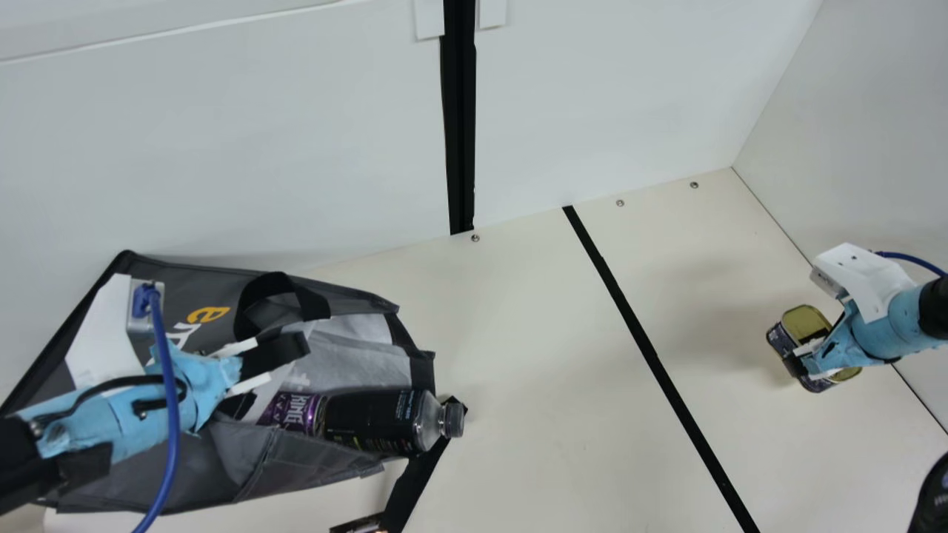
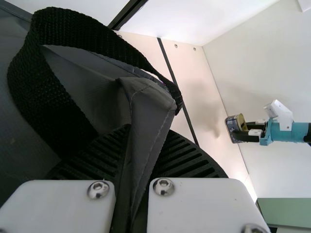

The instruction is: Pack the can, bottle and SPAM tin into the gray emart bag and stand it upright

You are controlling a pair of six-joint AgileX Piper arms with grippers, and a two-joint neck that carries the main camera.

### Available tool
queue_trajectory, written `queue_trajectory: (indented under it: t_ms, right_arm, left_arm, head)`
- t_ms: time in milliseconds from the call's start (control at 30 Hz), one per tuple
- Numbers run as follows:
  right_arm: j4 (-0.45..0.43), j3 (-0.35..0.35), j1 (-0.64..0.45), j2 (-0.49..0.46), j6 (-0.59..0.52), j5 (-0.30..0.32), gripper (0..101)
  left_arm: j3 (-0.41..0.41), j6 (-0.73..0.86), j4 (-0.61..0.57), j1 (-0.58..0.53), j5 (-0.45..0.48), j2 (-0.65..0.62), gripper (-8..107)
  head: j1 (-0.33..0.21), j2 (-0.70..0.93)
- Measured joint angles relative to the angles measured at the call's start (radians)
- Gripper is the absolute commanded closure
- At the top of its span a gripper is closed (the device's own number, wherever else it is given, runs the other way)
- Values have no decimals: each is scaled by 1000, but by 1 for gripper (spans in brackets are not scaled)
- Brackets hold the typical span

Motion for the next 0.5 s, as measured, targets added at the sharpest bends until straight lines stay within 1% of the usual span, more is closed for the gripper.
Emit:
queue_trajectory:
  t_ms: [367,500]
  right_arm:
    - [-3,1,69,-86,-17,79,101]
    - [-2,3,99,-109,-32,96,101]
  left_arm:
    - [0,0,0,0,0,0,107]
    - [0,0,0,0,0,0,107]
  head:
    - [0,2]
    - [2,0]
